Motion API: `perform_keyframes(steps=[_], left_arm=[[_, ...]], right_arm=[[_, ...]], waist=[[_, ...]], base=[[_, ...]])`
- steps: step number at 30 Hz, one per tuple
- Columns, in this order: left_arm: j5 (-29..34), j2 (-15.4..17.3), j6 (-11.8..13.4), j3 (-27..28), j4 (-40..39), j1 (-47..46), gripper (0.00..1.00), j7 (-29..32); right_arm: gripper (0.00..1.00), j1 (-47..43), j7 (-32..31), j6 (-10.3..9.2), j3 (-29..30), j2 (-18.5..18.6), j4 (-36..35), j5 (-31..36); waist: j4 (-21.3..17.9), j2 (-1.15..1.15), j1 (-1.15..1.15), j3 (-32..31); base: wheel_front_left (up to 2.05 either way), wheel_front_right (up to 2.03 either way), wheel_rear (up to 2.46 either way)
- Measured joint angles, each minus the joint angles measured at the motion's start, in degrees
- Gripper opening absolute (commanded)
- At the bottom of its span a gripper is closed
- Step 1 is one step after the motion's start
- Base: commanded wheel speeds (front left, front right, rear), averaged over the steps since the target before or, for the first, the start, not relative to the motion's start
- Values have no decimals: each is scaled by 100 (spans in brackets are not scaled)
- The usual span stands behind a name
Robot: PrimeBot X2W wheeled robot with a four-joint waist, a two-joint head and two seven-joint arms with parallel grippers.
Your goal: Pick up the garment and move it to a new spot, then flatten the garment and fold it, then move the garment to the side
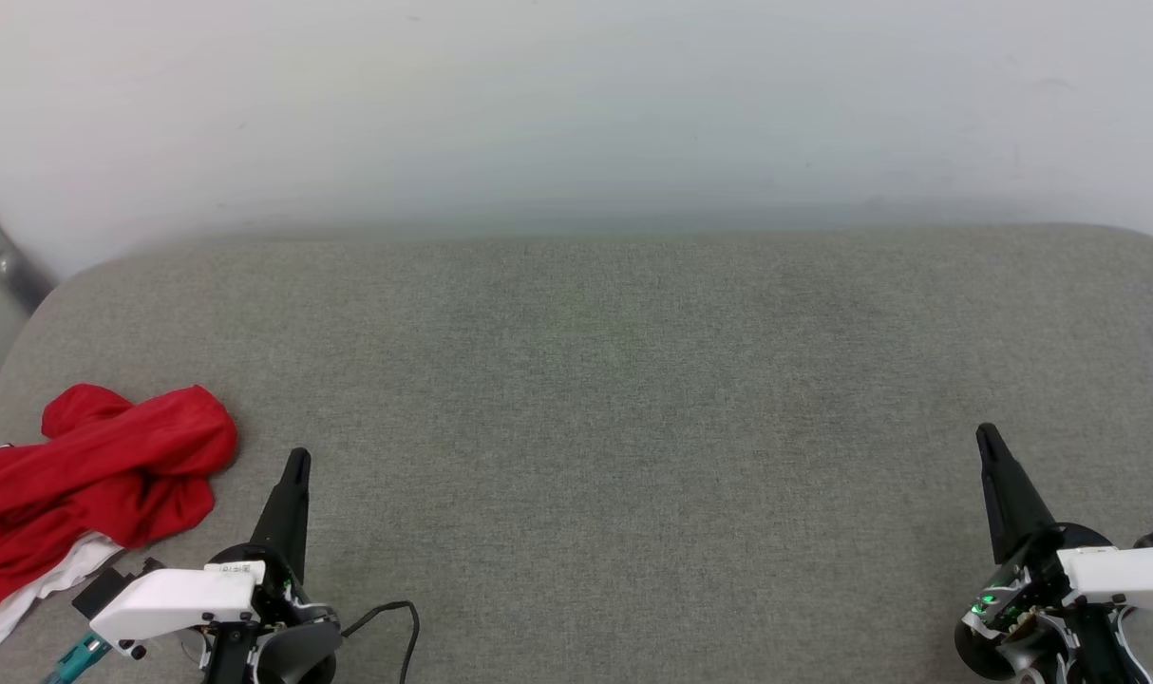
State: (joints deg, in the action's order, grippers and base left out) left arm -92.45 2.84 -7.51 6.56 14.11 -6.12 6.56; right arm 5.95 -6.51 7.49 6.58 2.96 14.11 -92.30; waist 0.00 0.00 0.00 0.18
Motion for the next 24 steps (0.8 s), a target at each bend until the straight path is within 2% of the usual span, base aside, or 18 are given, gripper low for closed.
perform_keyframes(steps=[2,3,7,16,20,24], left_arm=[[0,0,0,0,0,0,0,0],[0,0,1,-5,18,7,100,-1],[0,-11,3,-69,152,151,100,-31],[26,-12,10,-371,24,149,100,-292],[212,-12,10,-443,-58,148,100,-399],[657,-12,10,-464,-123,147,100,-499]], right_arm=[[0,0,0,1,0,0,0,0],[100,-10,0,1,-1,1,14,0],[100,-168,26,0,-8,-3,131,0],[100,-212,263,0,-104,-2,-82,102],[100,-270,378,0,-187,22,-158,279],[100,-274,498,0,-232,79,-257,602]], waist=[[0,0,0,0],[0,0,0,0],[-1,0,0,1],[-2,0,0,5],[-1,0,0,6],[3,0,0,4]], base=[[0,0,0],[0,0,0],[0,0,0],[0,0,0],[0,0,0],[0,0,0]])
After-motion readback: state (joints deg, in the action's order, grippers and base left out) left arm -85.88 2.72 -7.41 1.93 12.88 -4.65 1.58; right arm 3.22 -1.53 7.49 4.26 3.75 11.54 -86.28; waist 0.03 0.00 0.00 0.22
